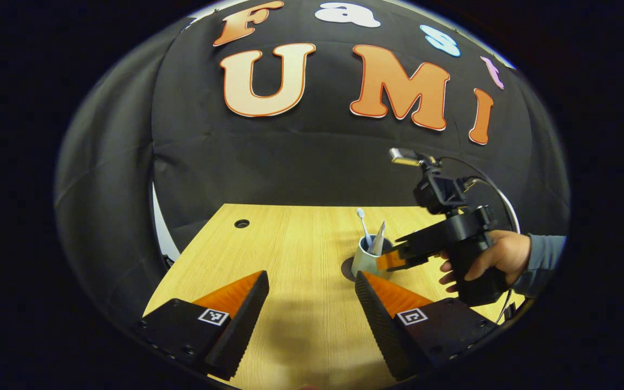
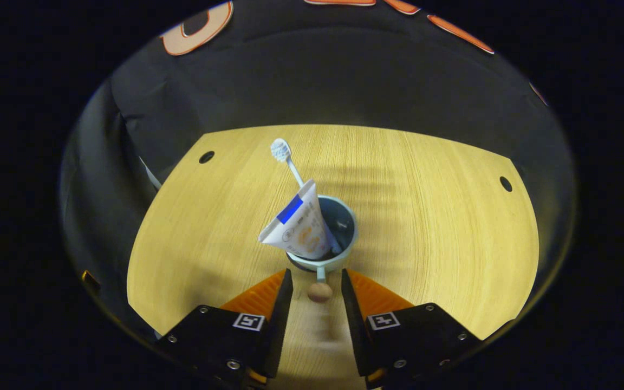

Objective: Put the toothbrush and toothpaste on the desktop into the cup, then pick up the cup and place it on the coaster on the desktop.

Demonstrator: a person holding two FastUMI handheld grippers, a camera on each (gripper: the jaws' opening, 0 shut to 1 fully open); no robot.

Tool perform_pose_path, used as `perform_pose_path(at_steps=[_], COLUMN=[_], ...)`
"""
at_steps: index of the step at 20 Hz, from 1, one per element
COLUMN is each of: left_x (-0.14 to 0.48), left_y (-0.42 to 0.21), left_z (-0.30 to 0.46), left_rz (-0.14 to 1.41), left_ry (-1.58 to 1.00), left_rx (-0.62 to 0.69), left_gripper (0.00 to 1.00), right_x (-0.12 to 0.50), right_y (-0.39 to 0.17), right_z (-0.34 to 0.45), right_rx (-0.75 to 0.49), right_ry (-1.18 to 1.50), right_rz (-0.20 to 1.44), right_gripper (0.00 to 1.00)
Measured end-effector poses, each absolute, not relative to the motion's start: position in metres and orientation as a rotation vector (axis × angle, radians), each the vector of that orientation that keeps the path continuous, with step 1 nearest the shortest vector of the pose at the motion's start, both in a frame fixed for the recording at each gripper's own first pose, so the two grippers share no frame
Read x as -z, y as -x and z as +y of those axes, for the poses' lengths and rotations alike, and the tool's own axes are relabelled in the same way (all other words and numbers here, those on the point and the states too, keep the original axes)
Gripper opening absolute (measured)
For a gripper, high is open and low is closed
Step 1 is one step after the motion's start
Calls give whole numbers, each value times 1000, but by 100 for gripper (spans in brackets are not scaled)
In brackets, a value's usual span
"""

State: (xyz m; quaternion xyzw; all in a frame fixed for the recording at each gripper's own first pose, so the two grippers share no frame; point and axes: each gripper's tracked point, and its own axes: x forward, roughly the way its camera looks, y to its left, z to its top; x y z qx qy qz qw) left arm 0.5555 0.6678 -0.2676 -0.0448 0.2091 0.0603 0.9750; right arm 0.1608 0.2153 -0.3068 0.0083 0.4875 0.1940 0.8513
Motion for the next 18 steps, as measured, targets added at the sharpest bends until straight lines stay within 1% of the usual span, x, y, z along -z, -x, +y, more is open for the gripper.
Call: perform_pose_path(at_steps=[3,5,7,10,11,12,18], left_x=[263,253,236,203,194,180,99], left_y=[-555,-555,-552,-545,-541,-537,-484], left_z=[659,647,634,608,597,587,524], left_rz=[414,390,348,269,241,208,10], left_ry=[85,69,51,35,31,27,-27], left_rx=[-118,-114,-116,-117,-118,-119,-117], left_gripper=[96,97,96,96,96,96,96], right_x=[268,237,205,161,146,134,63], right_y=[-157,-157,-155,-146,-139,-132,-67], right_z=[195,174,146,108,94,81,18], right_rx=[-413,-410,-394,-380,-375,-372,-397], right_ry=[-78,-103,-104,-114,-114,-110,-121], right_rz=[907,796,671,492,439,393,192], right_gripper=[75,85,91,93,88,94,94])
